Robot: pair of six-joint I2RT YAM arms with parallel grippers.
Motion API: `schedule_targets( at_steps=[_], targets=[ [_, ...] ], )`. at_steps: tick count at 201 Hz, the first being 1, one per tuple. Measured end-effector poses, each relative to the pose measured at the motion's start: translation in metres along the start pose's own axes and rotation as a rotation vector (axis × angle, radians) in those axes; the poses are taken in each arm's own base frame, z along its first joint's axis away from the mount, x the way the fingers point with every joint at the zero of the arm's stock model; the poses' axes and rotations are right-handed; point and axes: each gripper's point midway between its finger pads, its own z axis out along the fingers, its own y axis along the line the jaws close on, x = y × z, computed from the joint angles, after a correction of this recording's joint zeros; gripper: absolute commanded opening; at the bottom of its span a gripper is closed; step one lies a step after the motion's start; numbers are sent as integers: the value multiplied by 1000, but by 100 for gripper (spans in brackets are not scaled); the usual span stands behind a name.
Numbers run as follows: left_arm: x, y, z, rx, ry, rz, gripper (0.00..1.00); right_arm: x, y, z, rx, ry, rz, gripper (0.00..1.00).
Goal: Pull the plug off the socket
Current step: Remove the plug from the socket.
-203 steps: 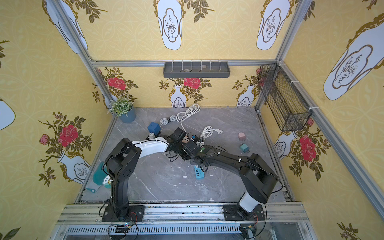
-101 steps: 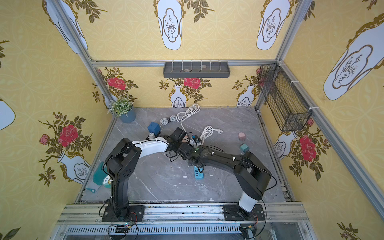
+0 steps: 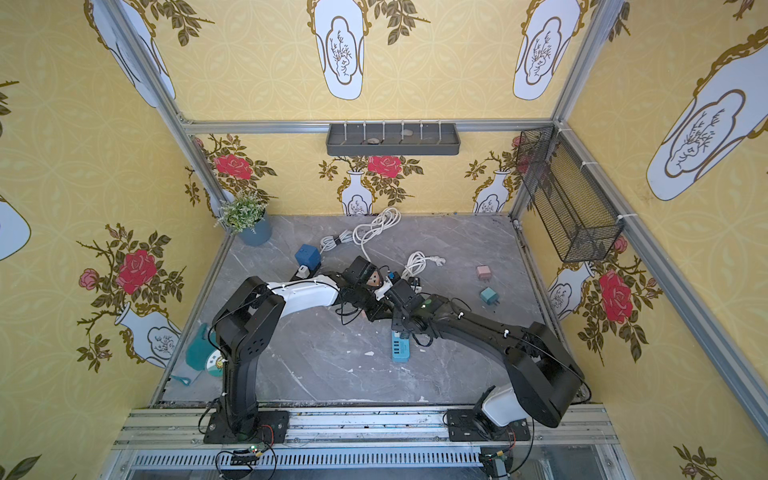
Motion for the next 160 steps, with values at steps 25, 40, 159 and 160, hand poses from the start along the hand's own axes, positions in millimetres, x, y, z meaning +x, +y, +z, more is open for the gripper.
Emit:
schedule_targets(
  at_steps=[25, 40, 159, 160],
  targets=[
    [0, 0, 0, 5, 0, 0, 0, 1, 0, -1, -5, 1, 0, 11],
    [0, 0, 1, 6, 0, 0, 0, 0, 0, -1, -5, 1, 0, 9],
    [3, 0, 3, 30, 27, -31, 0, 6, 14, 4, 223, -30, -175, 4],
    [3, 0, 3, 30, 27, -31, 0, 6, 14, 4, 224, -30, -175, 4]
  ],
)
